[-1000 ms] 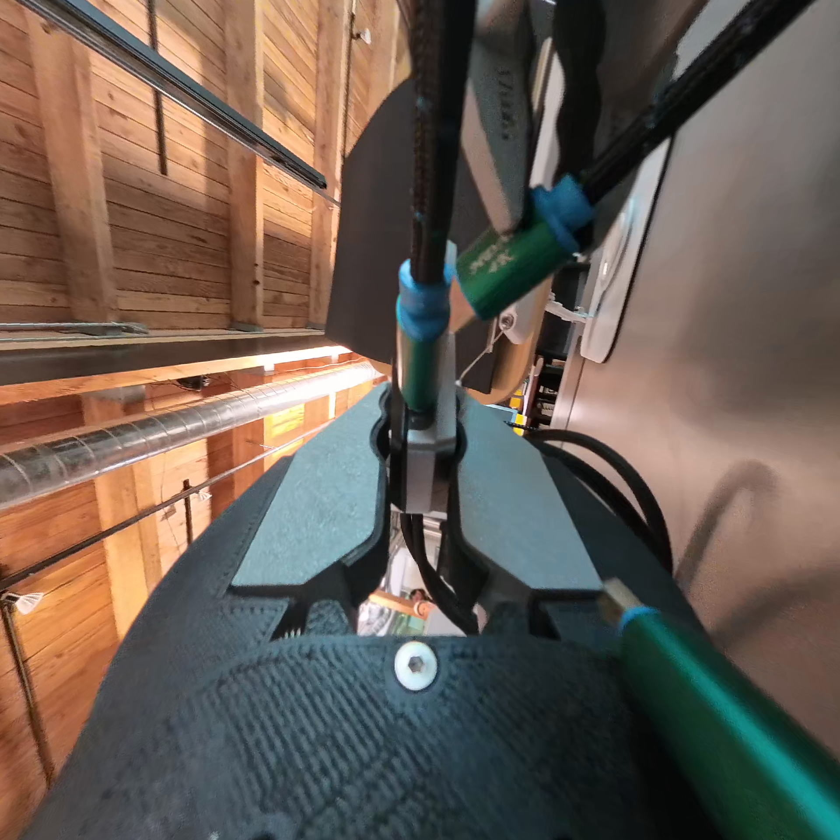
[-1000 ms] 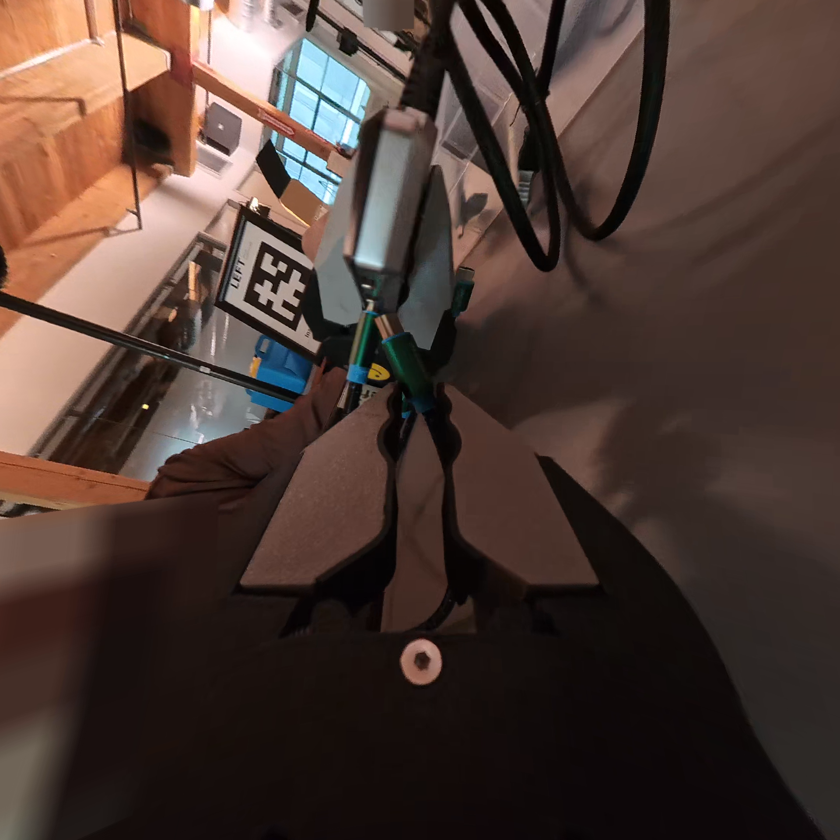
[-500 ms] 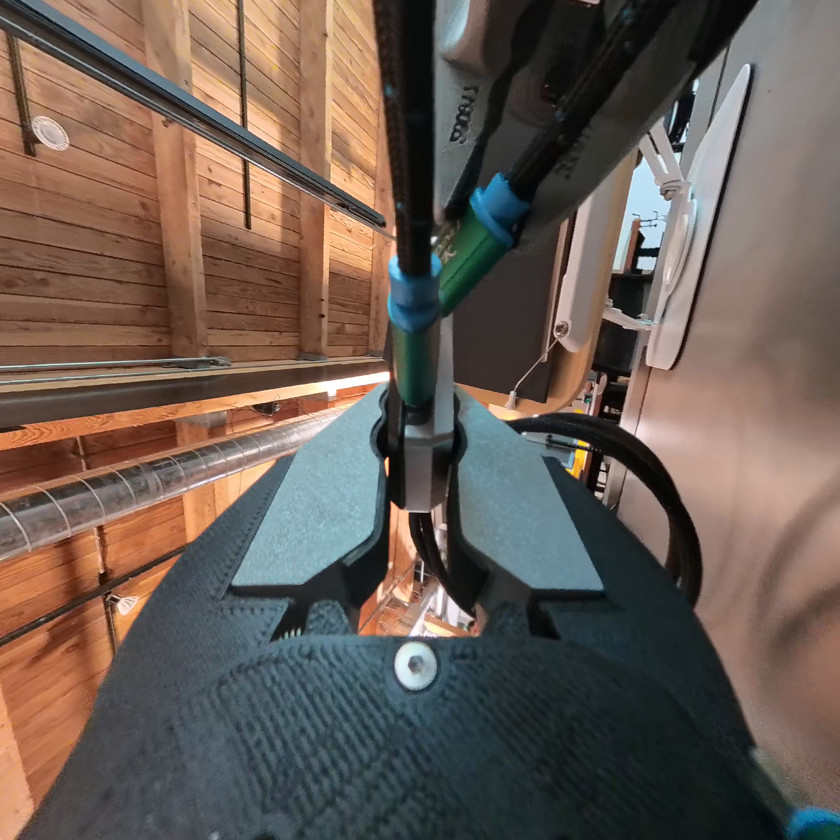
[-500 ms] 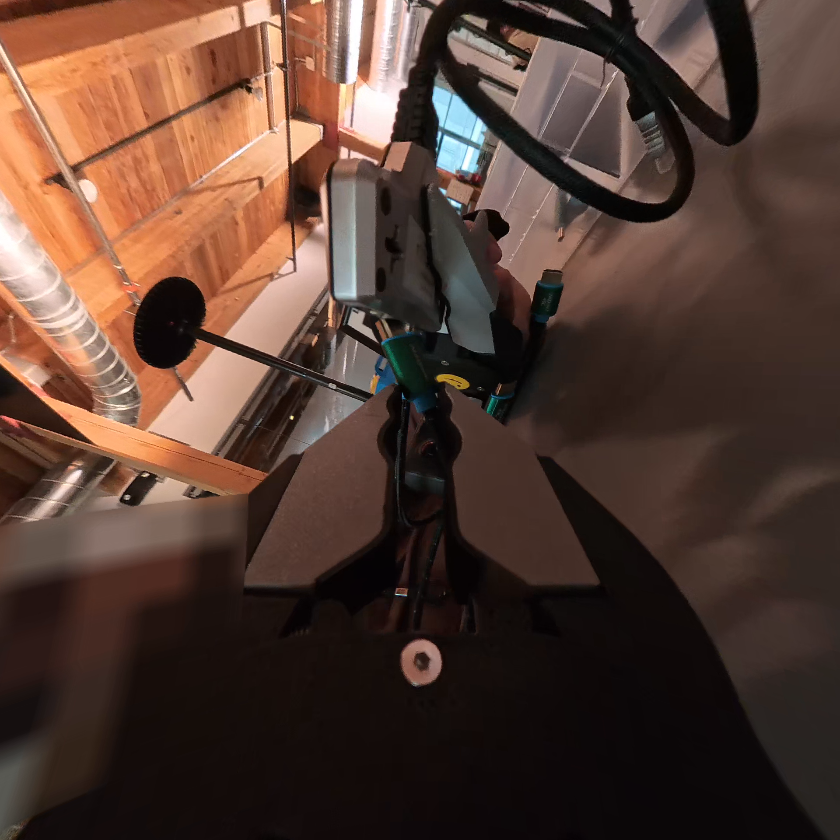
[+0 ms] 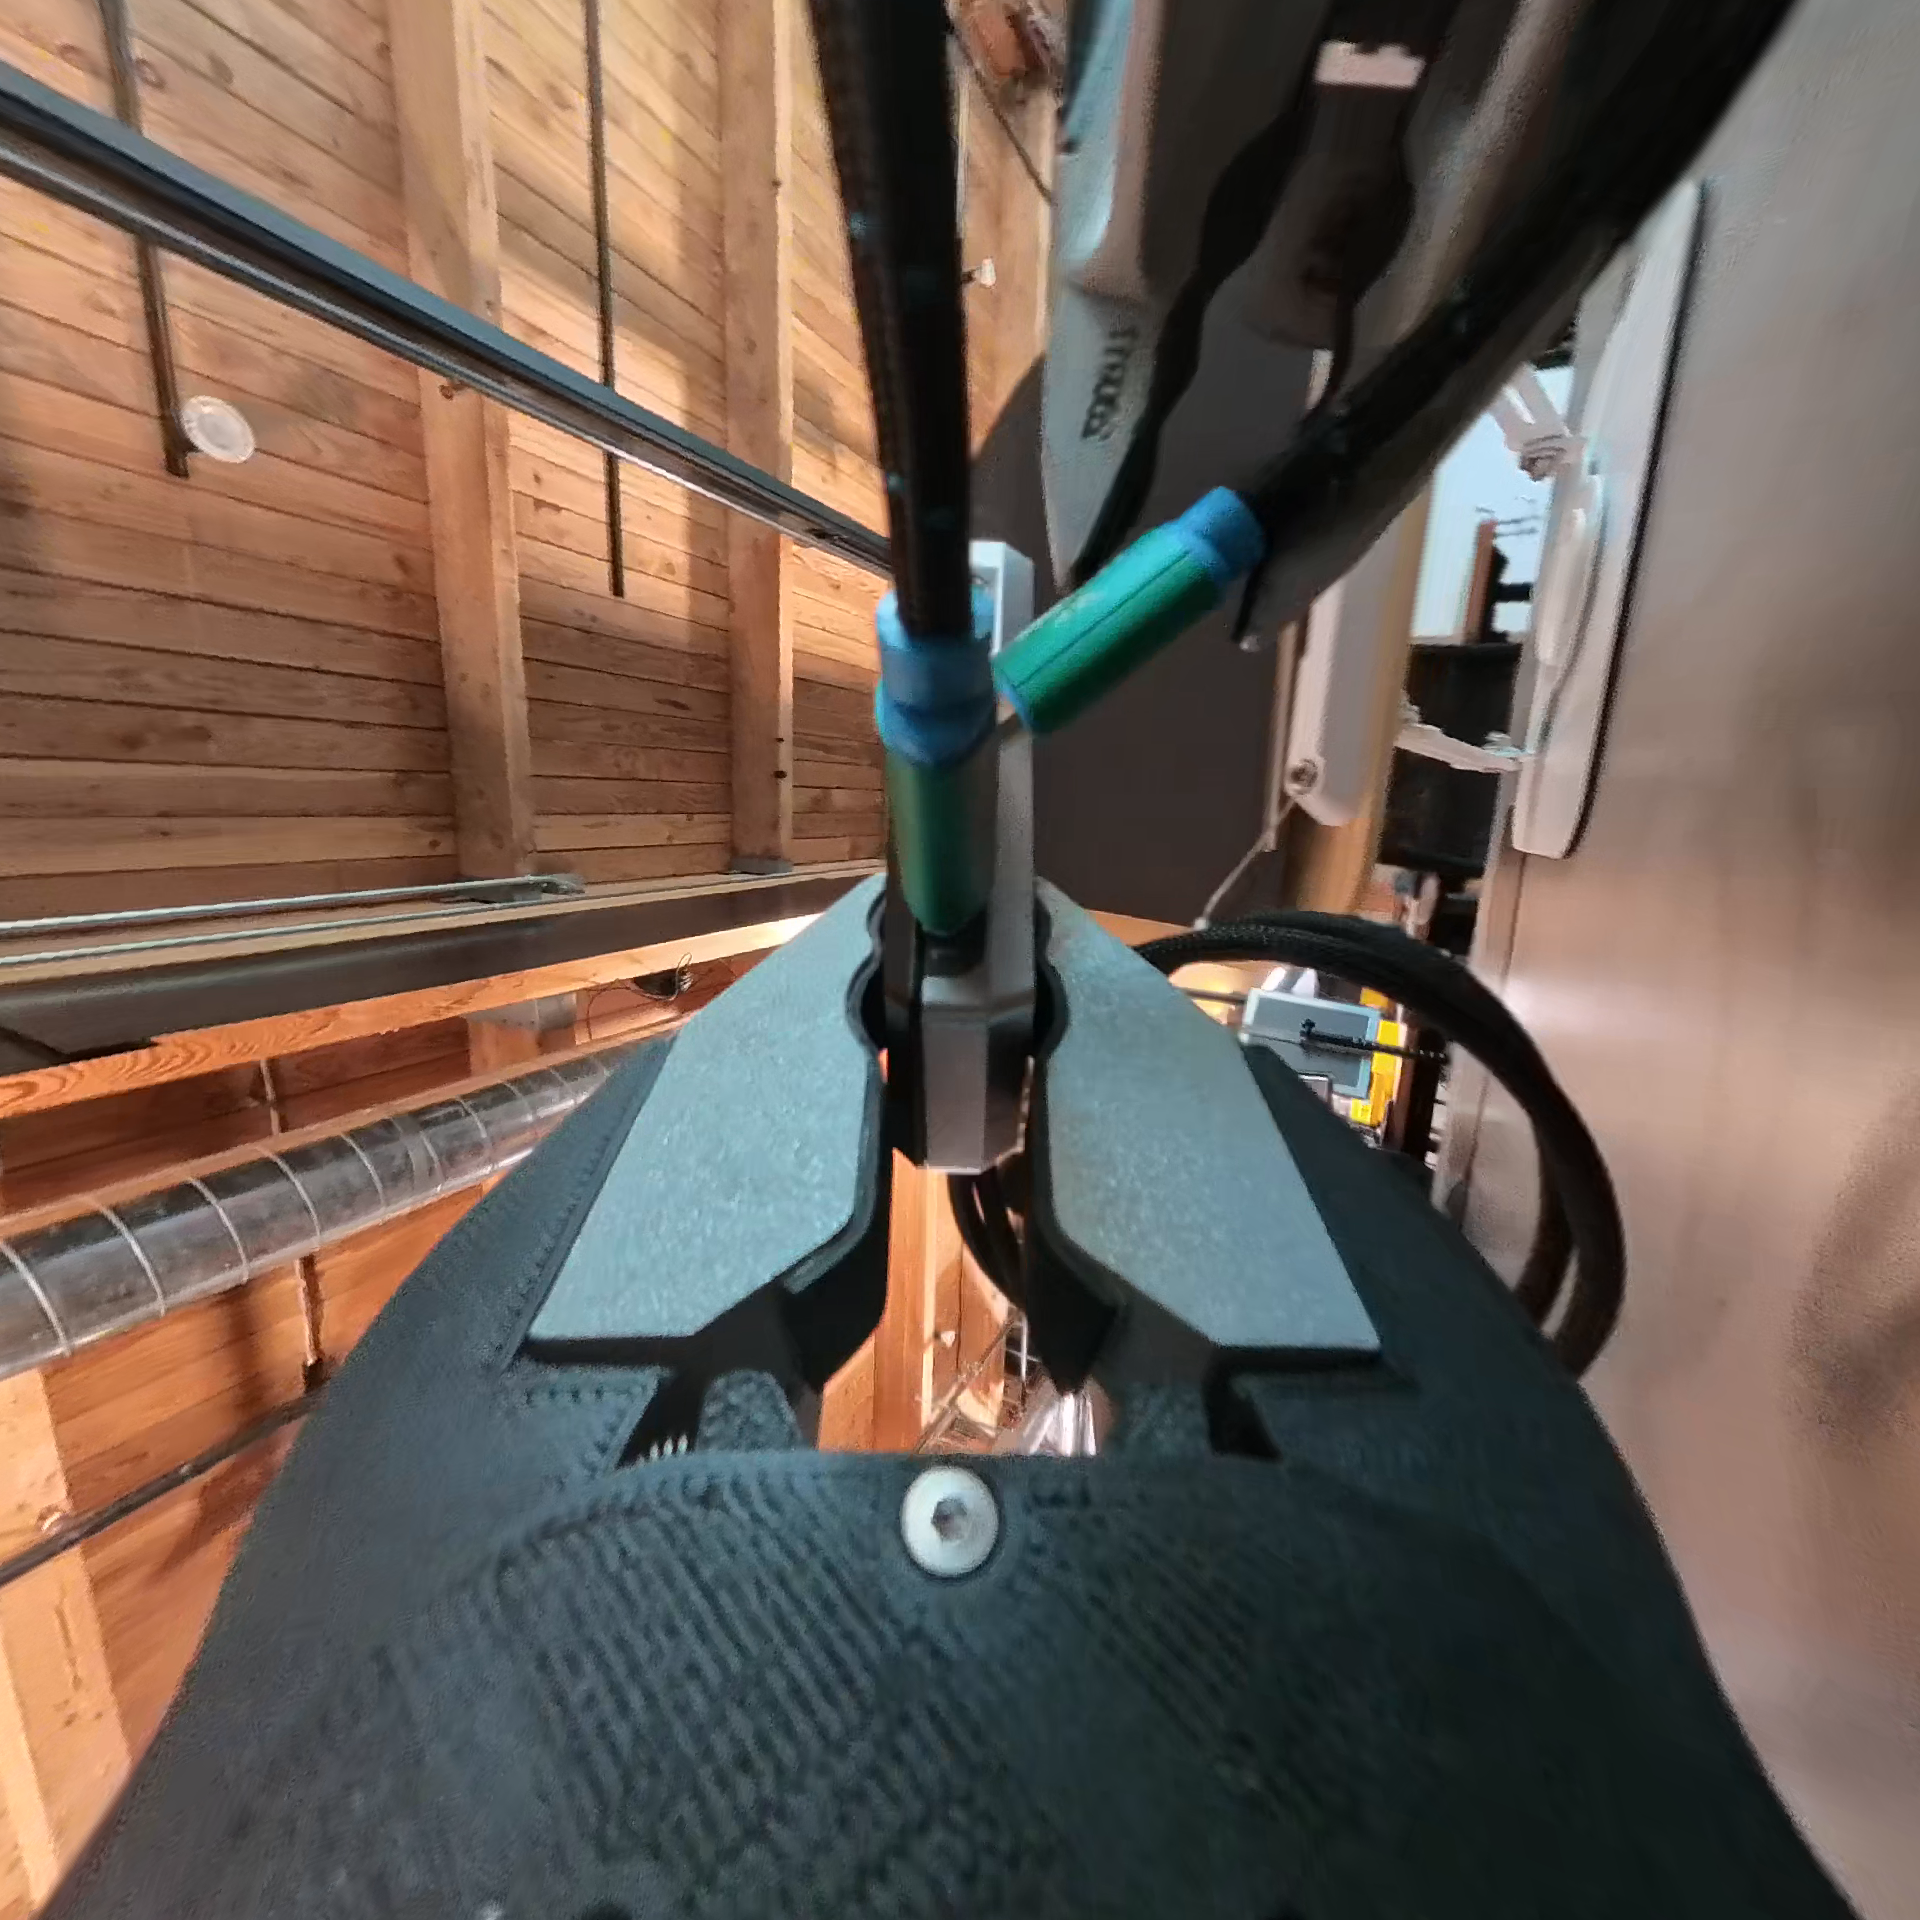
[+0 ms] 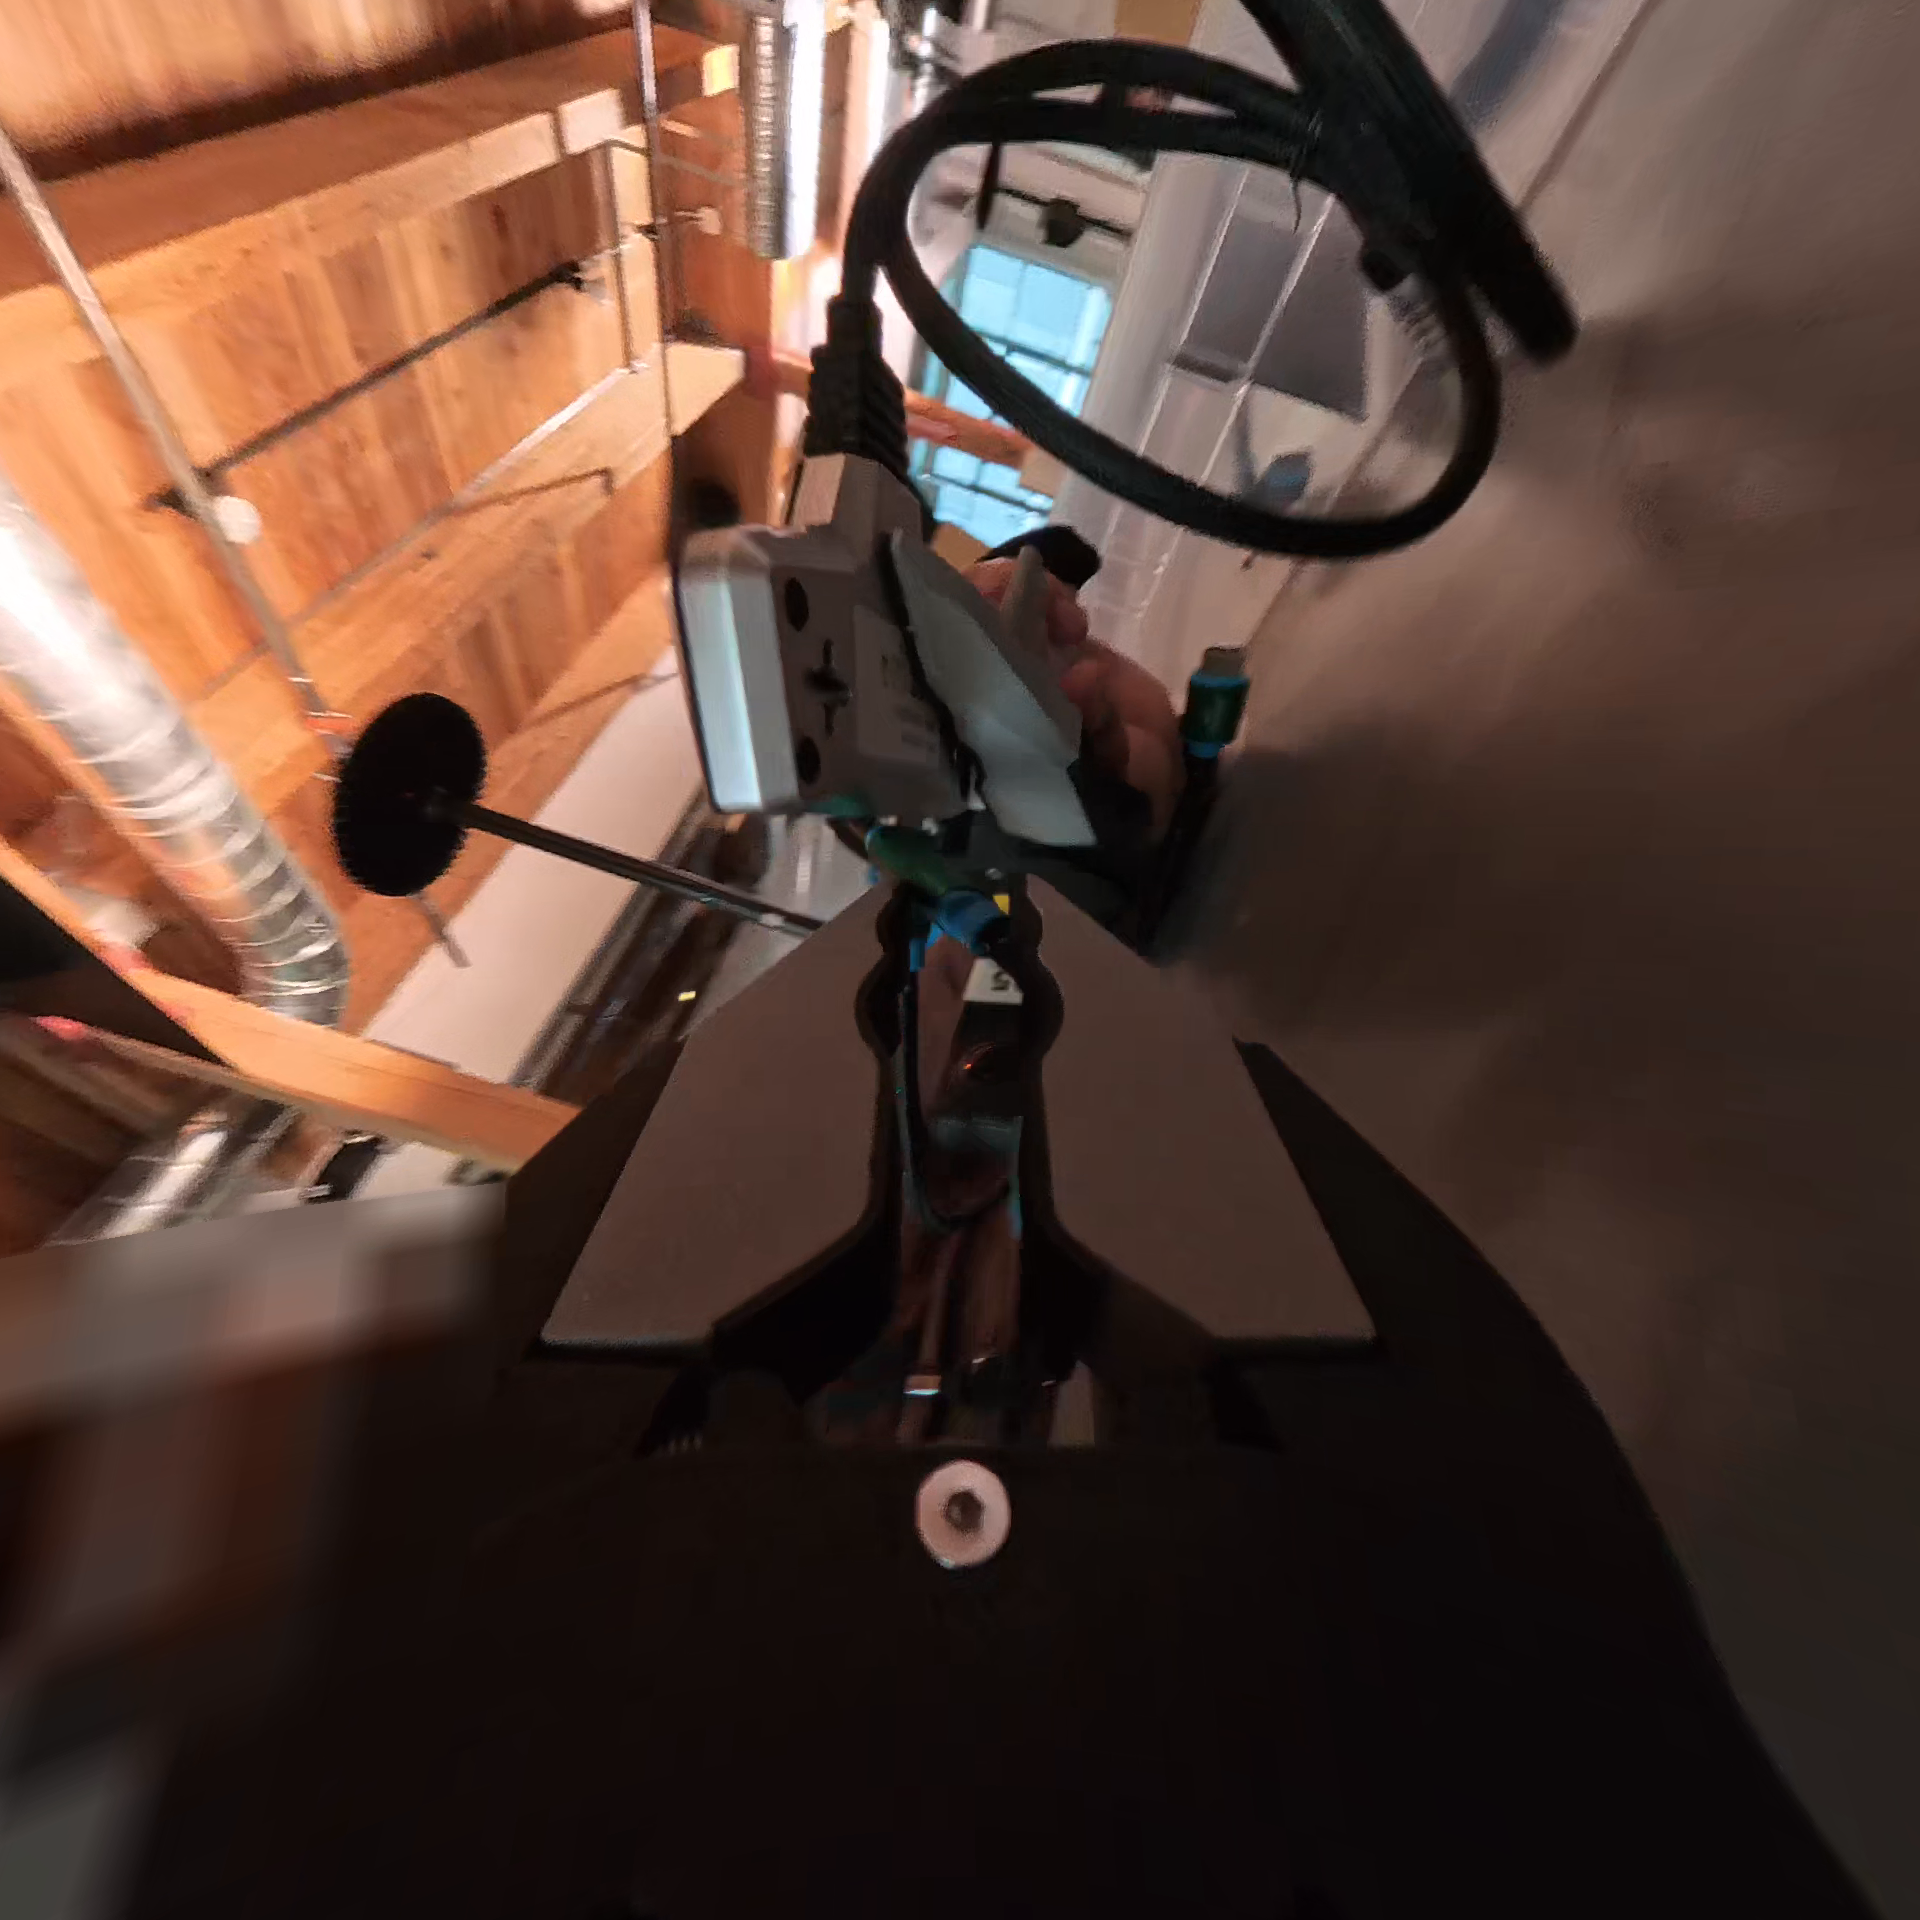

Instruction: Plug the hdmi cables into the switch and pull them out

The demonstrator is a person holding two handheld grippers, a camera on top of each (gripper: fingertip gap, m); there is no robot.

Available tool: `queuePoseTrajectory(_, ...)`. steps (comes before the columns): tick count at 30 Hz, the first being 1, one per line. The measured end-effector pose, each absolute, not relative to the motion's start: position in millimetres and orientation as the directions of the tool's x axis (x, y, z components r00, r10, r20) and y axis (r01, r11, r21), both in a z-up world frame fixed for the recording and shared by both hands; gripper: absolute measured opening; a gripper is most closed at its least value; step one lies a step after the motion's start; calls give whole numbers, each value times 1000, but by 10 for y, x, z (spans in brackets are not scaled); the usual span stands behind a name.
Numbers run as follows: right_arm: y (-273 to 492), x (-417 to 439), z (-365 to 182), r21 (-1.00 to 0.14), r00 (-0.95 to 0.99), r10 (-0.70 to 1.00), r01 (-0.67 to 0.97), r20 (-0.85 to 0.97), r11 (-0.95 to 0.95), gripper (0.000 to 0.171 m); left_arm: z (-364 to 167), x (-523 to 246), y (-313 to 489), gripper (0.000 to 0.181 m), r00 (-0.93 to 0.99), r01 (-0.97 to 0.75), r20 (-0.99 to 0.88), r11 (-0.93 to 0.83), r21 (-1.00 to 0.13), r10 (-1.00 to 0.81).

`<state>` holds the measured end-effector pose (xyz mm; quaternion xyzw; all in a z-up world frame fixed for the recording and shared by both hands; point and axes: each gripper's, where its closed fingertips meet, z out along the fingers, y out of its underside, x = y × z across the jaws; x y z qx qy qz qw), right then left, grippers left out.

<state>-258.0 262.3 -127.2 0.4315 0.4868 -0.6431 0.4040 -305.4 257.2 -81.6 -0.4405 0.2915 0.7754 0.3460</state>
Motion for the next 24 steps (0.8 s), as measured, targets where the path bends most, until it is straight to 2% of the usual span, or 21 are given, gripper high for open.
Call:
queuePoseTrajectory(3,2642,-2691,-1350,-358,-361,29,905,-932,-229,16,-928,-3111,2595,20,-351,-788,-908,-596,154,229)
queuePoseTrajectory(6,2706,-2788,-1426,-392,-371,129,880,-920,-269,16,-1048,-3217,2631,20,-330,-766,-929,-623,158,169)
queuePoseTrajectory(7,2732,-2815,-1439,-401,-372,151,871,-916,-282,12,-1074,-3243,2641,20,-319,-764,-935,-627,154,159)
queuePoseTrajectory(8,2760,-2843,-1431,-410,-377,163,861,-912,-301,0,-1090,-3264,2647,19,-312,-760,-938,-632,150,153)
queuePoseTrajectory(10,2809,-2894,-1360,-432,-399,165,836,-902,-340,0,-1090,-3298,2639,19,-298,-753,-942,-644,132,155)
queuePoseTrajectory(14,2795,-2867,-1410,-559,-474,334,795,-815,-234,0,-1090,-3375,2595,20,-261,-743,-951,-663,90,163)
queuePoseTrajectory(17,2701,-2808,-1315,-735,-630,459,674,-627,-80,0,-1079,-3439,2549,20,-234,-734,-956,-677,54,177)
queuePoseTrajectory(19,2708,-2835,-1289,-849,-701,599,525,-386,67,0,-1062,-3479,2514,19,-218,-726,-957,-687,29,190)
queuePoseTrajectory(21,2740,-2859,-1268,-895,-702,694,398,-157,200,0,-1045,-3517,2478,19,-205,-718,-958,-696,8,201)
queuePoseTrajectory(23,2761,-2886,-1278,-909,-674,739,314,-8,276,0,-1041,-3556,2447,20,-190,-711,-959,-703,-12,209)
queuePoseTrajectory(24,2760,-2904,-1310,-908,-664,746,279,53,312,19,-1044,-3571,2438,19,-184,-708,-960,-705,-19,210)
